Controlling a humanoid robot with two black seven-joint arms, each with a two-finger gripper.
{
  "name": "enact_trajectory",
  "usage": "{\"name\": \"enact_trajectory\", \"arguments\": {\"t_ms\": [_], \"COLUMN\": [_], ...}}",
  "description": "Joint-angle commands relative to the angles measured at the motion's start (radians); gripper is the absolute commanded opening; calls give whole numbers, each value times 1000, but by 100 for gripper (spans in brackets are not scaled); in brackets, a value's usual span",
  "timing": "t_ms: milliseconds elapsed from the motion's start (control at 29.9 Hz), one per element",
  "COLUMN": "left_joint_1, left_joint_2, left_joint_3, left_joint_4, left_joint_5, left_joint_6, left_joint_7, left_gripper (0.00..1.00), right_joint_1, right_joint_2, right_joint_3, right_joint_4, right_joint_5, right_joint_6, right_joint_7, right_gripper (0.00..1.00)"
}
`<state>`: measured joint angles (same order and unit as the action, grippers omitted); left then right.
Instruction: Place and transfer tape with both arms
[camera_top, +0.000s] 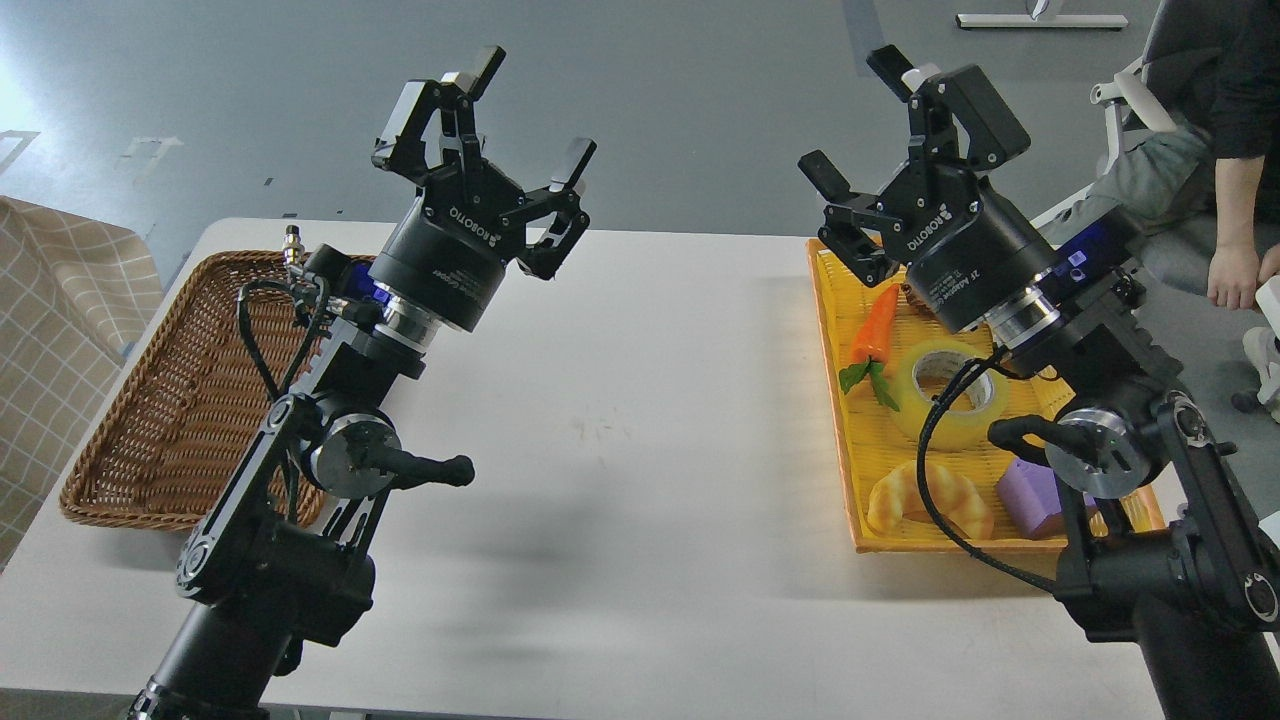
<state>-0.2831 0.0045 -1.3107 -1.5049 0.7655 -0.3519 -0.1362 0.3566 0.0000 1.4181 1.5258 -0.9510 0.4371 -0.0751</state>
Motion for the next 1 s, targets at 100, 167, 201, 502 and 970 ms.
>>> {"name": "enact_trajectory", "arguments": {"t_ms": [100, 167, 201, 502, 970], "left_joint_1": [-1, 1, 1, 4, -1], "left_joint_2": [-1, -1, -1, -1, -1], "left_joint_3": [1, 1, 1, 2, 2], "left_joint_4": [0, 0, 0, 0, 0], "left_joint_5": [2, 2, 2, 2, 3], "left_joint_6": [2, 2, 2, 1, 1], "left_joint_7": [3, 4, 4, 6, 6], "left_gripper": [98, 98, 98, 98, 98], "right_joint_1": [-4, -7, -7, -15, -13], "right_joint_2": [0, 0, 0, 0, 0], "right_joint_3": [-4, -2, -2, -2, -2], "right_joint_4": [22, 25, 25, 31, 31], "right_joint_5": [0, 0, -2, 0, -2], "right_joint_6": [0, -1, -1, -1, -1], "right_joint_7": [1, 1, 1, 1, 1], "right_gripper": [100, 100, 100, 100, 100]}}
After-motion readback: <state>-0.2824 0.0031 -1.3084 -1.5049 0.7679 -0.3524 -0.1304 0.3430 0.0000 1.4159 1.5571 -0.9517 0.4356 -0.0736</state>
